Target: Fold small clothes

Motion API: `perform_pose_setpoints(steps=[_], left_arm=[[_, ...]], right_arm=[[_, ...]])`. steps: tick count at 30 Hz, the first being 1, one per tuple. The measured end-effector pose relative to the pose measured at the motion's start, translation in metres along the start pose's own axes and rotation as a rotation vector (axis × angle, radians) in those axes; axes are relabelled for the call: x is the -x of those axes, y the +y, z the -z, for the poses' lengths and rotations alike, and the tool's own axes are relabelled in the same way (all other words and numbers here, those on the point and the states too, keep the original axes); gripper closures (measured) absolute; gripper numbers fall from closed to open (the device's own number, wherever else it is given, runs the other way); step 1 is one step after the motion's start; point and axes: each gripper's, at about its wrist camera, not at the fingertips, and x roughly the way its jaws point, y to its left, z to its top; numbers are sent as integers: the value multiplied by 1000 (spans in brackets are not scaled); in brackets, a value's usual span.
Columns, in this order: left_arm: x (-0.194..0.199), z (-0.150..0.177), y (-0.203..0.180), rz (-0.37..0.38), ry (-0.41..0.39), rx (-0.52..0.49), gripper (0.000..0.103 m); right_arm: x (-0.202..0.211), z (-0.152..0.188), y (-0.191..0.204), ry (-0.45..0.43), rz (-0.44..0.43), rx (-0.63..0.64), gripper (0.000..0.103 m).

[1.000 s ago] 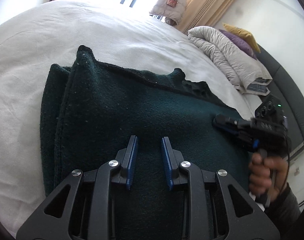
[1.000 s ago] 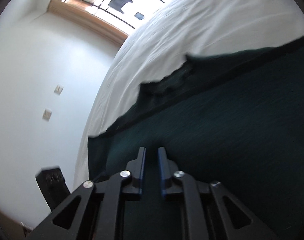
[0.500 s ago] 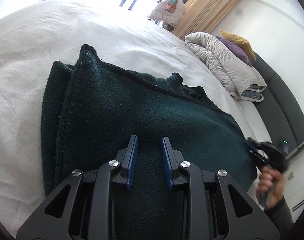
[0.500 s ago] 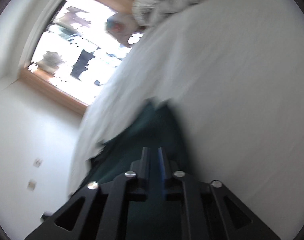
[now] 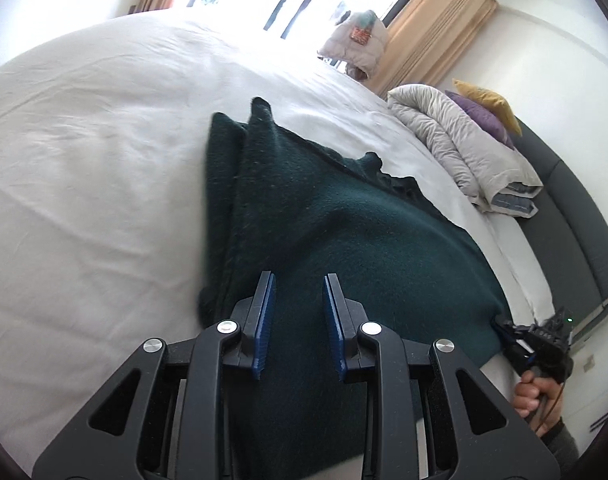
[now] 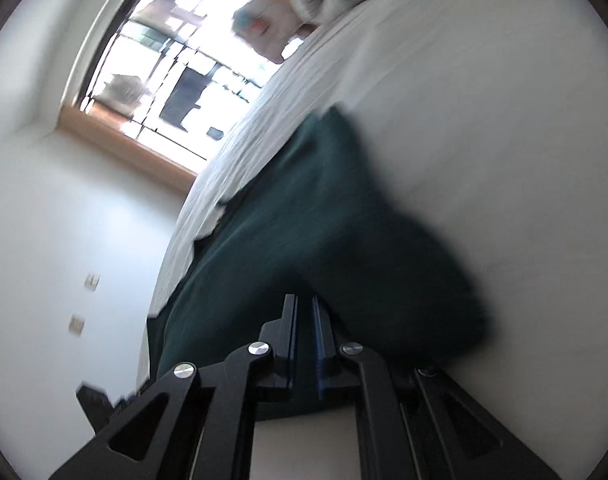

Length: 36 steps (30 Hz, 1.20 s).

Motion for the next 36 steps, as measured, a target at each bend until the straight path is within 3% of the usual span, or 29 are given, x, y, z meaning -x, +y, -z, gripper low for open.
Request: perform_pose_setpoints(steps=[1,2,4,5,8,10,13,15,17,18,24,27,29,30,31,35,36], left_arm=[[3,3,-2,-18,-5,-11,78],[11,7,-6,-57,-13,-28,78],[23,16,-18,-119,-25,-66,78],[28,21,-24,-141,-28,-79,78],[39,35,-41,-147,-27,-107,78],[33,42,-51,-192,8,-163,78],[23,48,-51,-217,43,-177,78],[23,48,-47,-207,57,-168,78],[17,49,-50,-209,59,-186,78],[16,49,-50,-210,60,-187,78],[11,47,-48,-201,59,-180,78],[8,44,-46,-199,58,-178,78],[8,43,-45,-195,55,-175,78],[9,43,-44,-187,52,-168,78],[12,43,-42,-172,45,-152,78],[35,43,-25,-110,10,-9,75],[46,46,-18,-87,-7,51,74]], right_arm=[[13,5,6,-24,-13,15,77],[20,14,20,-33,-66,38,72],[14,33,49,27,-179,82,57],[7,43,65,72,-214,115,54],[-36,81,117,224,-299,199,53],[-63,102,135,317,-332,193,53],[-102,128,146,429,-281,211,56],[-109,123,139,417,-273,181,68],[-107,111,126,395,-273,124,73],[-83,106,116,370,-249,125,76],[-32,43,48,148,-104,19,76],[-2,30,20,30,-38,-63,75],[21,31,13,-31,-39,-78,65],[34,35,14,-63,-36,-68,46],[40,40,15,-91,-38,-58,34],[40,55,31,-83,-80,-13,32],[46,43,30,-77,-97,6,32]])
